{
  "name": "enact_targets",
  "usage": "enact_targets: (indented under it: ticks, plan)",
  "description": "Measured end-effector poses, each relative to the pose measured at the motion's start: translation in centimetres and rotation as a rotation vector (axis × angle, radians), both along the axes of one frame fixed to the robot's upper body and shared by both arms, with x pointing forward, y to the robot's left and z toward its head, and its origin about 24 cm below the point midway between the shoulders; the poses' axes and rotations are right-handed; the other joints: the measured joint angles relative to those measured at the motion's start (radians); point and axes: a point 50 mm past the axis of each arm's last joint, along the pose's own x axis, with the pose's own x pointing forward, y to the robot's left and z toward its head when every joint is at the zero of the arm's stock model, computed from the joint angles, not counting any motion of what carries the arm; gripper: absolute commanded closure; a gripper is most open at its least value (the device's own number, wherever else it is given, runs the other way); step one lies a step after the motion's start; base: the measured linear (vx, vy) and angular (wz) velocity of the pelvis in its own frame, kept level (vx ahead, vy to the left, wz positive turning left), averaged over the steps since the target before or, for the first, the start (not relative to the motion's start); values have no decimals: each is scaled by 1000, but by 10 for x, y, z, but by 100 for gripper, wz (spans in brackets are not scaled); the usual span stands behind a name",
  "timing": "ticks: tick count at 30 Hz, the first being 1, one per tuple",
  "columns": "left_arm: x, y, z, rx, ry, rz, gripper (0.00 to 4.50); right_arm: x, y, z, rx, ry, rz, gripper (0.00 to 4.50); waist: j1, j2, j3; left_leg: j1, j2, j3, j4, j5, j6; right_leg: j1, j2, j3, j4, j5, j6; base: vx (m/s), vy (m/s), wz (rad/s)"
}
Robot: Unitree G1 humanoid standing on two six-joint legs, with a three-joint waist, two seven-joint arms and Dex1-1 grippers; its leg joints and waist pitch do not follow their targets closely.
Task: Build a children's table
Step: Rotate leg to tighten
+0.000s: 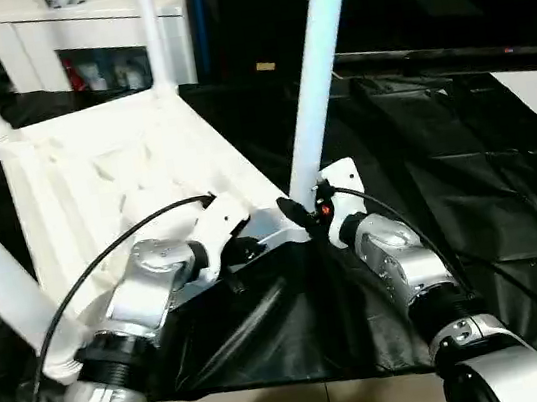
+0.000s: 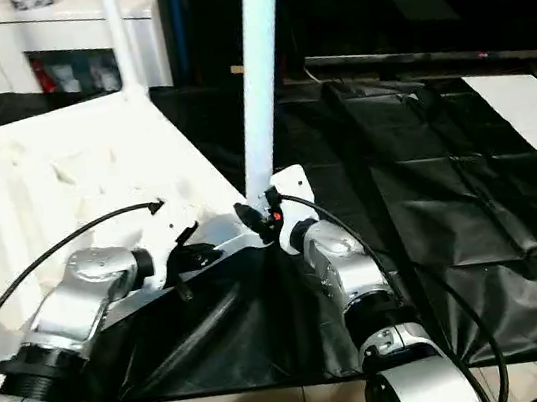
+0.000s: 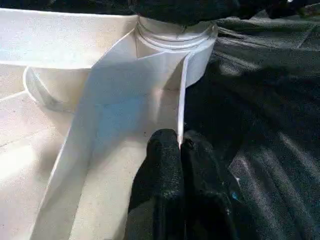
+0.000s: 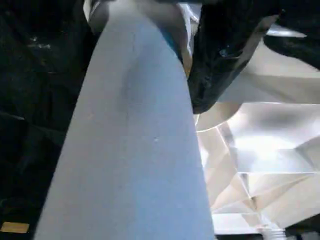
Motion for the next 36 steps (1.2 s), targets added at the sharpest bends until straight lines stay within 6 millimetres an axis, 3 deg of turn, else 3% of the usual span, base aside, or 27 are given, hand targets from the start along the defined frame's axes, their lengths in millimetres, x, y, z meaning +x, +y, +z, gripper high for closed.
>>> enact_targets:
  ticks: [7, 15, 18, 21, 22, 28, 36]
  plan:
    - [-8, 21, 6, -12, 38, -135, 450, -8, -16, 4, -53, -30, 310, 151, 8, 1, 1, 0, 1, 0, -4, 0, 0, -1, 1, 0, 6, 4, -1, 0, 0, 0]
    - [-19, 29, 10, -19, 89, -338, 450, -21, -34, 15, -123, -25, 710, 151, 56, 4, 2, -3, 4, 9, -2, -1, 3, -1, 0, 3, 4, 0, -7, 42, 3, 4]
    - [-21, 32, 10, -18, 109, -382, 450, -24, -39, 17, -149, -12, 796, 151, 62, 3, 2, -3, 4, 10, 1, -2, 4, 0, -1, 4, 5, 0, -7, 0, 0, 0]
    - [-23, 34, 9, -19, 125, -412, 450, -27, -41, 17, -161, 2, 861, 151, 65, 3, 2, -2, 4, 10, 2, -2, 3, 1, -2, 4, 7, 0, -7, 0, 0, 0]
    - [-23, 35, 9, -18, 129, -417, 450, -27, -42, 17, -166, 6, 875, 175, 66, 3, 2, -2, 4, 10, 2, -2, 3, 1, -1, 4, 7, 0, -6, 0, 0, 0]
    - [-23, 37, 8, -15, 134, -445, 450, -28, -42, 17, -173, 14, 896, 222, 70, 3, 2, -2, 5, 10, 2, -1, 3, 1, -1, 4, 11, 0, -6, 0, 0, 0]
    - [-22, 32, 7, -24, 120, -461, 450, -31, -40, 20, -177, -15, 903, 244, 82, 5, 1, -1, 5, 10, 1, -1, 2, 1, -1, 5, 11, 0, -6, 0, 0, 0]
